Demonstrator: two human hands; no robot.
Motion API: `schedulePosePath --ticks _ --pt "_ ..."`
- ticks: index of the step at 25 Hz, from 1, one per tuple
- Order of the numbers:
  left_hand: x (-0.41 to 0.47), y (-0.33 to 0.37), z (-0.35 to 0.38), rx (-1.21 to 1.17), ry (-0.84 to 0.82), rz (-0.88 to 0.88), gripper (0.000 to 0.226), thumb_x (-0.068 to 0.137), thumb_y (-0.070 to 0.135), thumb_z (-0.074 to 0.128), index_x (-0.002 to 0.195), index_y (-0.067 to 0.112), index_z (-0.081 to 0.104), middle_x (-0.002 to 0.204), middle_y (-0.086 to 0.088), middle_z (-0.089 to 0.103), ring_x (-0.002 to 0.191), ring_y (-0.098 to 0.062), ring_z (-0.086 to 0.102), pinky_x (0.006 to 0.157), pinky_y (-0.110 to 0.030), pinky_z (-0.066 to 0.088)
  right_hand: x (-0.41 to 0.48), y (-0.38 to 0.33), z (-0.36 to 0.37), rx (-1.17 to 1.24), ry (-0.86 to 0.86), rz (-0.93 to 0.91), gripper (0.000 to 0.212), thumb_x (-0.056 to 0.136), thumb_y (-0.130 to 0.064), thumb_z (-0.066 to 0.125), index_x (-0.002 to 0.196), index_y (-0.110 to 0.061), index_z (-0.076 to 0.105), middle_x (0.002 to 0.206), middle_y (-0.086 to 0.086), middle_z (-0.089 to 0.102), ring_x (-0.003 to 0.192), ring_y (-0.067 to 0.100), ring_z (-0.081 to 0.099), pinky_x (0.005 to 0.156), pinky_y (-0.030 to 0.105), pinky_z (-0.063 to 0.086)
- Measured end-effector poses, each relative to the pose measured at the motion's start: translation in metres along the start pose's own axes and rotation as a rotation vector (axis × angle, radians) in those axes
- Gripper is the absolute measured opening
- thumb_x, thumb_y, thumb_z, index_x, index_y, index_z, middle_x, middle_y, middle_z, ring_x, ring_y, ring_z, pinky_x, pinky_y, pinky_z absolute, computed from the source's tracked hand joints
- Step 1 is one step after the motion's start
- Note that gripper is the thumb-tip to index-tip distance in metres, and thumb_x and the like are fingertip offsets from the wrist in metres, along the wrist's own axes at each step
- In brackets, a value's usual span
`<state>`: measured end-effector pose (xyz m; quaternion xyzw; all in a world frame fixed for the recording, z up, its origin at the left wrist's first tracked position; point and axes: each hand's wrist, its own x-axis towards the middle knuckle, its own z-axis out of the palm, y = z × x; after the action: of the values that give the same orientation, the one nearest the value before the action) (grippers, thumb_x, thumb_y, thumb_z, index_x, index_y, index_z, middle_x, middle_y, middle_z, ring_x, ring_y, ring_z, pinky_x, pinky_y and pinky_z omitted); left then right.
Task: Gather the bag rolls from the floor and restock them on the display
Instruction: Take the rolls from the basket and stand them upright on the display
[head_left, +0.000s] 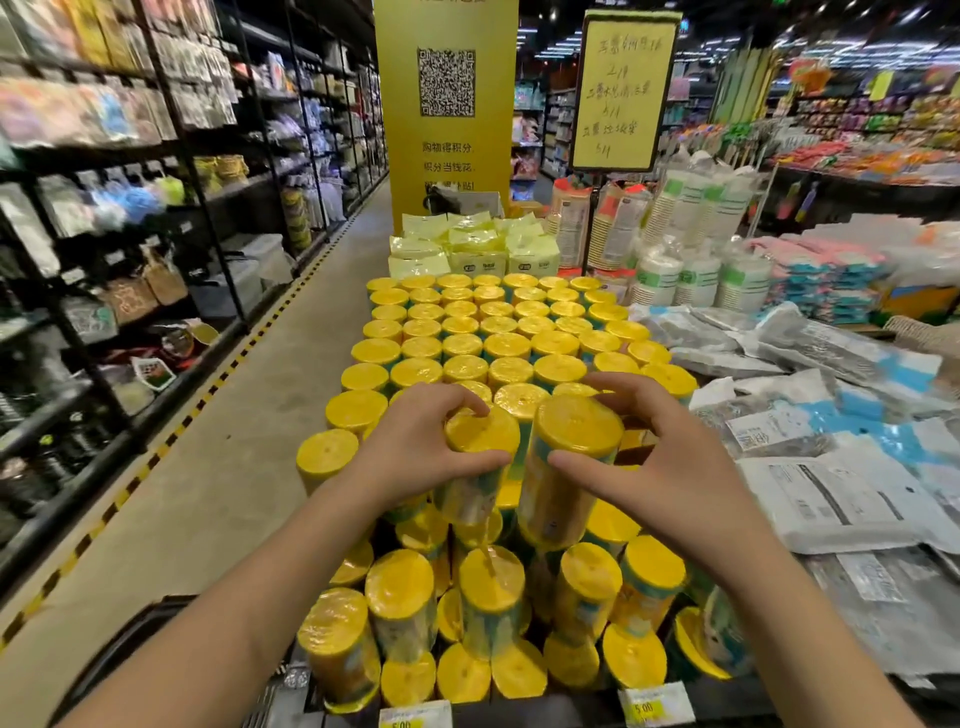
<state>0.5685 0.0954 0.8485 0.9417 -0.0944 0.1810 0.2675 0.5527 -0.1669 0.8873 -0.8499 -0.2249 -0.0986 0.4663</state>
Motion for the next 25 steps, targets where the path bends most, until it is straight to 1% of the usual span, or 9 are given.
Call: schedulePosePath --ticks 3,6,8,11,14,17,21,23,25 --pt "0.016 -0.014 0.016 0.12 -0.03 0.002 0.062 0.07 0.078 0.07 0.115 0.036 0.064 0.106 0.02 0.061 0.104 -0.006 0.053 0.102 -0.042 0.044 -0.004 0.006 -0.011 -0.027 0.027 -0.025 0.079 0.061 -0.067 0.08 0.133 -0.053 0.05 0.124 -0.029 0.059 0.113 -0.009 0.056 0.083 0.024 0.054" --pt "0.023 -0.03 0.03 0.193 -0.062 -0.014 0.063 0.071 0.081 0.064 0.116 0.037 0.063 0.107 0.019 0.062 0.112 -0.006 0.055 0.122 -0.053 0.018 -0.007 0.014 -0.019 -0.004 0.036 -0.019 0.077 0.061 -0.067 0.08 0.131 -0.053 0.051 0.122 -0.031 0.059 0.109 -0.015 0.054 0.079 0.017 0.051" --pt "0.022 -0.039 0.037 0.207 -0.079 -0.025 0.062 0.074 0.079 0.062 0.117 0.034 0.063 0.112 0.015 0.064 0.117 -0.008 0.054 0.124 -0.057 0.008 -0.009 0.018 -0.022 0.019 0.025 -0.004 0.075 0.062 -0.065 0.081 0.131 -0.053 0.052 0.123 -0.029 0.059 0.11 -0.012 0.056 0.081 0.022 0.053" --pt "0.017 -0.041 0.041 0.278 -0.038 -0.033 0.053 0.082 0.071 0.062 0.118 0.033 0.065 0.126 0.007 0.06 0.126 -0.015 0.05 0.124 -0.057 0.002 -0.01 0.022 -0.024 0.029 0.01 0.004 0.075 0.064 -0.063 0.083 0.131 -0.052 0.052 0.123 -0.027 0.06 0.111 -0.008 0.057 0.083 0.029 0.056" --pt "0.01 -0.034 0.04 0.403 0.009 -0.058 0.043 0.089 0.06 0.061 0.121 0.031 0.066 0.13 0.002 0.053 0.132 -0.022 0.043 0.125 -0.054 0.007 -0.009 0.025 -0.024 0.025 0.001 0.003 0.076 0.062 -0.065 0.081 0.131 -0.052 0.052 0.123 -0.027 0.06 0.111 -0.008 0.057 0.084 0.028 0.056" --pt "0.003 -0.024 0.049 0.456 0.002 -0.129 0.042 0.095 0.055 0.055 0.127 0.029 0.06 0.129 0.003 0.052 0.13 -0.023 0.044 0.123 -0.053 0.013 -0.008 0.027 -0.018 0.011 -0.008 0.001 0.077 0.062 -0.064 0.082 0.131 -0.051 0.052 0.122 -0.027 0.06 0.11 -0.009 0.057 0.082 0.025 0.055" --pt "0.002 -0.012 0.056 0.509 -0.023 -0.223 0.043 0.097 0.053 0.051 0.132 0.028 0.054 0.136 0.001 0.049 0.133 -0.025 0.041 0.122 -0.057 0.01 0.004 0.029 -0.008 -0.012 -0.06 -0.017 0.075 0.066 -0.061 0.084 0.132 -0.05 0.051 0.122 -0.027 0.06 0.111 -0.007 0.057 0.082 0.024 0.055" --pt "-0.004 -0.001 0.055 0.444 0.025 -0.218 0.047 0.098 0.049 0.052 0.14 0.027 0.05 0.143 -0.001 0.045 0.138 -0.025 0.036 0.122 -0.056 0.011 0.015 0.029 -0.005 -0.049 -0.073 -0.025 0.074 0.067 -0.061 0.083 0.133 -0.049 0.051 0.124 -0.025 0.059 0.113 -0.004 0.057 0.086 0.027 0.055" --pt "-0.018 0.017 0.054 0.264 0.156 -0.16 0.045 0.1 0.043 0.053 0.141 0.028 0.048 0.139 0.004 0.047 0.133 -0.017 0.04 0.116 -0.045 0.03 0.027 0.032 0.001 -0.066 -0.065 -0.02 0.071 0.07 -0.058 0.083 0.133 -0.046 0.052 0.124 -0.025 0.059 0.114 0.0 0.056 0.089 0.029 0.054"
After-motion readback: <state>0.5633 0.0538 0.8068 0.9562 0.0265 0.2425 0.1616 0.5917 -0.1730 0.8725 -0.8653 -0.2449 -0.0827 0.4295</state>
